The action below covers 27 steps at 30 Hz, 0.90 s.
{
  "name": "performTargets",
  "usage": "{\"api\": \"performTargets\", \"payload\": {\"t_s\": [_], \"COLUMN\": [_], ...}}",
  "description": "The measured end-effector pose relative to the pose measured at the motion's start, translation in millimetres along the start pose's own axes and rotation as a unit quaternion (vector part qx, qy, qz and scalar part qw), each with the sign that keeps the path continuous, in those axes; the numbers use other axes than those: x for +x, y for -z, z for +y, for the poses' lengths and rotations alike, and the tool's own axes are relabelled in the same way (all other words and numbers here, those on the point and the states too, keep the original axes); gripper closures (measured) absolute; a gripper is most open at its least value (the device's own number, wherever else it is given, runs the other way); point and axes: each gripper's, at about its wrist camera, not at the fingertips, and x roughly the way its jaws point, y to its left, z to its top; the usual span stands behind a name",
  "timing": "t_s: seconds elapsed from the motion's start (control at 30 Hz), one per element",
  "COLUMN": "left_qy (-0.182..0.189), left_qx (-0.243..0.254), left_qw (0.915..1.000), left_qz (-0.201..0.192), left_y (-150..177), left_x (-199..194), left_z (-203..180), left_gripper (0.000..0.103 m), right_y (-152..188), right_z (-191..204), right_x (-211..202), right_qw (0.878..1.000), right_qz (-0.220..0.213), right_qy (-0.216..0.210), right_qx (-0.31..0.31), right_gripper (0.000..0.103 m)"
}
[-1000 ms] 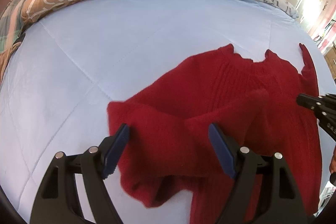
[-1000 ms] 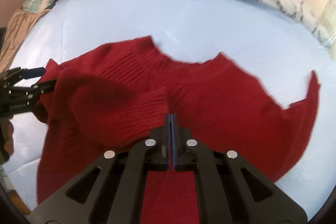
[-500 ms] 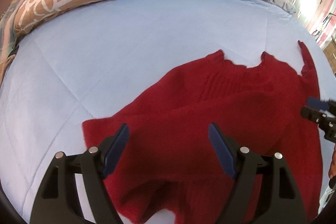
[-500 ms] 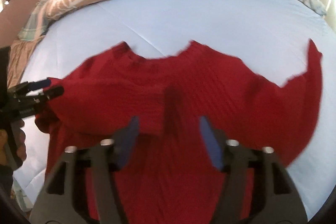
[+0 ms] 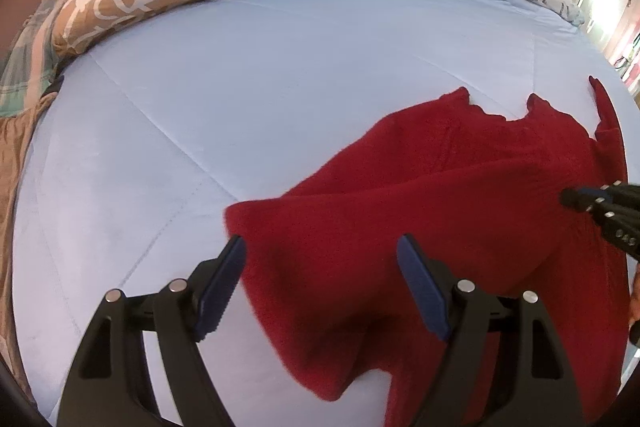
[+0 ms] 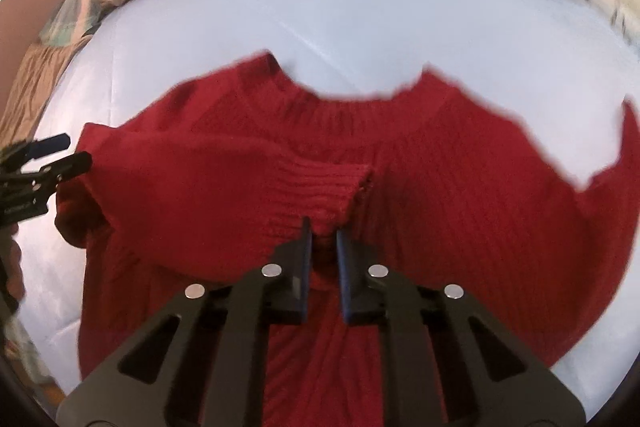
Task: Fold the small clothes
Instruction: 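Grasp the folded sleeve cuff with the right gripper and straighten it, then open the right gripper to release the cuff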
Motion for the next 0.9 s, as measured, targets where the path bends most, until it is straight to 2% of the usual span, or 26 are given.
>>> {"api": "performTargets", "payload": {"t_s": [0.1, 0.17, 0.23, 0.27, 0.37, 0.43, 0.53, 0.63, 0.67, 0.7, 0.77, 0.8, 0.9], "left_qy": [-0.009, -0.011, -0.013, -0.012, -0.011, -0.009, -0.004, -0.005, -0.001, 0.002, 0.007, 0.009, 0.021], "left_qx": [-0.003, -0.005, -0.007, -0.007, -0.007, -0.004, 0.013, 0.033, 0.037, 0.040, 0.043, 0.046, 0.059], "left_qw": [0.9999, 0.9998, 0.9997, 0.9997, 0.9997, 0.9998, 0.9997, 0.9993, 0.9992, 0.9991, 0.9990, 0.9988, 0.9980], "left_qz": [-0.008, -0.013, -0.017, -0.020, -0.021, -0.019, -0.021, -0.016, -0.015, -0.015, -0.012, -0.011, -0.006], "left_y": [-2, -4, -5, -7, -9, -10, -11, -13, -13, -14, -14, -13, -9], "left_x": [-9, -13, -17, -18, -17, -15, -12, -4, -1, 2, 6, 7, 14], "left_z": [4, 7, 9, 9, 4, -1, -12, -23, -26, -30, -35, -39, -52], "left_gripper": [0.025, 0.025, 0.025, 0.025, 0.025, 0.025, 0.025, 0.025, 0.024, 0.024, 0.025, 0.025, 0.024], "right_y": [-6, -8, -6, -5, 12, 27, 38, 43, 42, 41, 39, 40, 42], "right_z": [11, 5, -12, -23, -60, -79, -97, -112, -118, -120, -123, -125, -114], "right_x": [-43, -68, -83, -79, -44, -29, -24, -24, -23, -22, -21, -24, -51], "right_qw": [0.993, 0.984, 0.979, 0.981, 0.991, 0.991, 0.985, 0.979, 0.979, 0.980, 0.982, 0.983, 0.986], "right_qz": [-0.083, -0.134, -0.156, -0.141, -0.054, -0.009, 0.024, 0.026, 0.024, 0.024, 0.026, 0.024, -0.020], "right_qy": [0.063, 0.101, 0.127, 0.135, 0.119, 0.104, 0.082, 0.082, 0.075, 0.077, 0.099, 0.093, 0.107], "right_qx": [-0.054, -0.056, -0.035, -0.021, 0.038, 0.080, 0.148, 0.183, 0.187, 0.182, 0.159, 0.153, 0.127], "right_gripper": [0.092, 0.092, 0.092, 0.092, 0.092, 0.092, 0.092, 0.092, 0.089, 0.085, 0.070, 0.066, 0.055]}}
